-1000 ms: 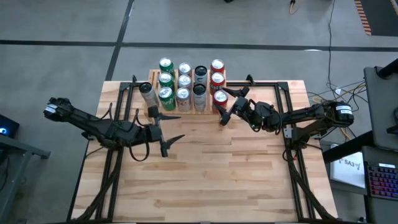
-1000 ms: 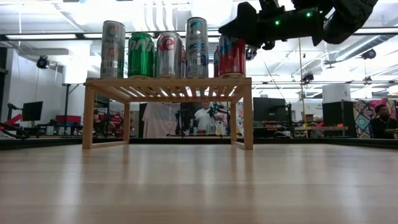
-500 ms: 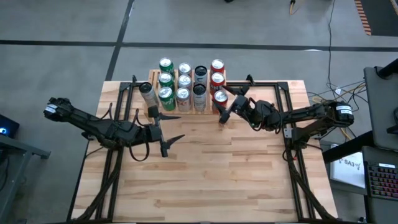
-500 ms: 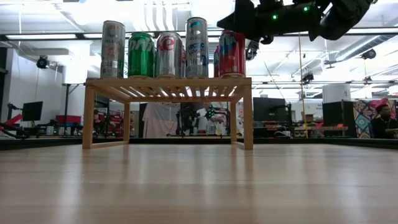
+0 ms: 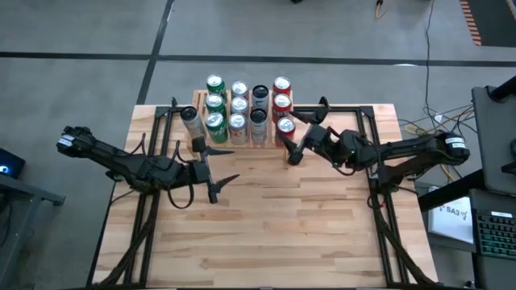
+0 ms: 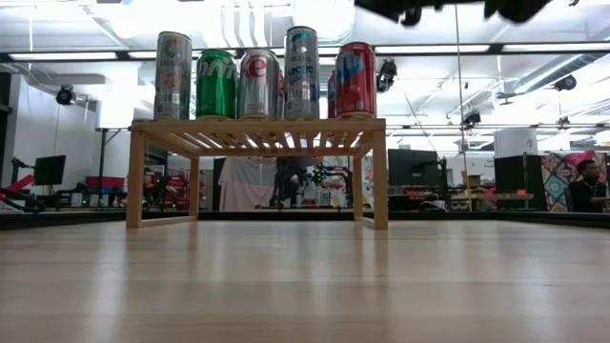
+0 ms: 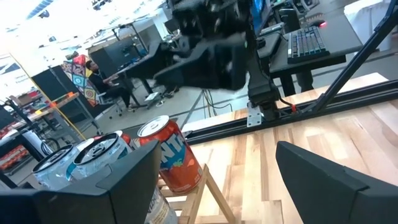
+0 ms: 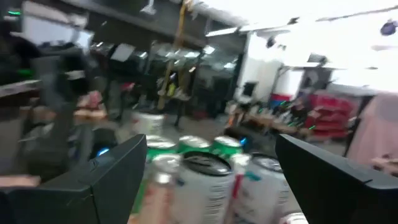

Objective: Place canned beverage on shelf
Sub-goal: Put the orange soda can on the shelf

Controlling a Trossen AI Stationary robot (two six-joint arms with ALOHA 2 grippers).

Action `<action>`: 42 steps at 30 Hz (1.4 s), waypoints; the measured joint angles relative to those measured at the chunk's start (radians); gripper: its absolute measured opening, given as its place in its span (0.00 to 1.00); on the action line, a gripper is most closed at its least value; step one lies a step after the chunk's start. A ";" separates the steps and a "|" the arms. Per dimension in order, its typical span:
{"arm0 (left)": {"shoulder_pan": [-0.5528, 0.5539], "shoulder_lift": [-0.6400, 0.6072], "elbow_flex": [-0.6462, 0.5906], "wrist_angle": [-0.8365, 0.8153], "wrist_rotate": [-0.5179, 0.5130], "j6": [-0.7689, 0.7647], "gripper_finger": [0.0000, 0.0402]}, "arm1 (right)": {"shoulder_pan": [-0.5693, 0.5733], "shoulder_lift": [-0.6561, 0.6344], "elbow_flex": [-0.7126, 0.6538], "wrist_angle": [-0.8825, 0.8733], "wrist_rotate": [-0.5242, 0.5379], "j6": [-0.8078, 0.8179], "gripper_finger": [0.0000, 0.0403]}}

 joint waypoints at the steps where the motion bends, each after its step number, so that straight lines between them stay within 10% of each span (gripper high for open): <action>1: 0.000 0.000 0.000 -0.001 0.000 -0.003 0.75 | 0.015 -0.012 0.021 -0.056 0.000 0.013 0.85; 11: 0.000 0.000 0.000 -0.009 0.001 -0.012 0.75 | 0.104 -0.033 0.358 -0.941 -0.015 0.307 0.72; 20: 0.000 0.000 -0.002 -0.040 0.002 -0.012 0.75 | 0.122 0.000 0.518 -1.433 -0.015 0.588 0.35; 26: 0.000 0.000 -0.003 -0.047 0.002 -0.012 0.75 | 0.089 0.002 0.519 -1.541 -0.008 0.654 0.05; 42: 0.000 0.000 -0.006 -0.049 0.002 -0.005 0.75 | -0.056 0.002 0.517 -1.538 -0.016 0.586 0.02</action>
